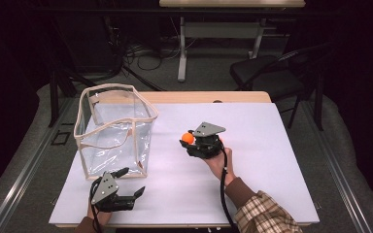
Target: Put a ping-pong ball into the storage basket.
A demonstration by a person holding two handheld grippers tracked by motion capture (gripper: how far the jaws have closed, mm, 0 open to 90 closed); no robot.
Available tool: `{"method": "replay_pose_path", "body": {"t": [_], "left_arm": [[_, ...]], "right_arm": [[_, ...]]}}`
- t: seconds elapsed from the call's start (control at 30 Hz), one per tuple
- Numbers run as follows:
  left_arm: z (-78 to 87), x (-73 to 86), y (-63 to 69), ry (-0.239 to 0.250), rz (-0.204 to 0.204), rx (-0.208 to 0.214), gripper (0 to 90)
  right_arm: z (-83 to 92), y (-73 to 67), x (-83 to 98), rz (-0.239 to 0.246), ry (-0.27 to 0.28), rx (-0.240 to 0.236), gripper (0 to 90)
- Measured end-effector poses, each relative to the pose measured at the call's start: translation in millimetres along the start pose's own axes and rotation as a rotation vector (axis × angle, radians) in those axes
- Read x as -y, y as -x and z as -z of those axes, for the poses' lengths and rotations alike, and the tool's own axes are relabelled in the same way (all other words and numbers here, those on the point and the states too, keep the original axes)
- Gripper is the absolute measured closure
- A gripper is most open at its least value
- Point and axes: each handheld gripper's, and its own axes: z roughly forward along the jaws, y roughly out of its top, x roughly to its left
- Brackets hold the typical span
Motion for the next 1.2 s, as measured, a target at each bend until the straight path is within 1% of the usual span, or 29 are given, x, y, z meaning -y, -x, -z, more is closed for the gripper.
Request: {"method": "replay_pose_path", "body": {"t": [0.13, 0.5, 0.93, 1.2], "left_arm": [[-0.1, -0.1, -0.1, -0.001, 0.000, 0.001, 15.9], [0.3, -0.1, -0.2, -0.001, 0.001, -0.001, 15.9], [0.2, -0.1, 0.0, -0.001, 0.000, -0.002, 15.9], [0.0, -0.1, -0.1, -0.001, 0.000, -0.001, 15.9]], "right_arm": [[-2.8, 2.4, -3.1, -0.009, 0.000, -0.003, 50.9], [-9.9, 4.8, -8.0, -0.008, -0.002, -0.002, 50.8], [-12.6, 6.2, -14.9, -0.009, 0.007, 0.000, 50.9], [-14.7, 8.4, -19.9, -0.010, 0.003, -0.001, 50.9]]}}
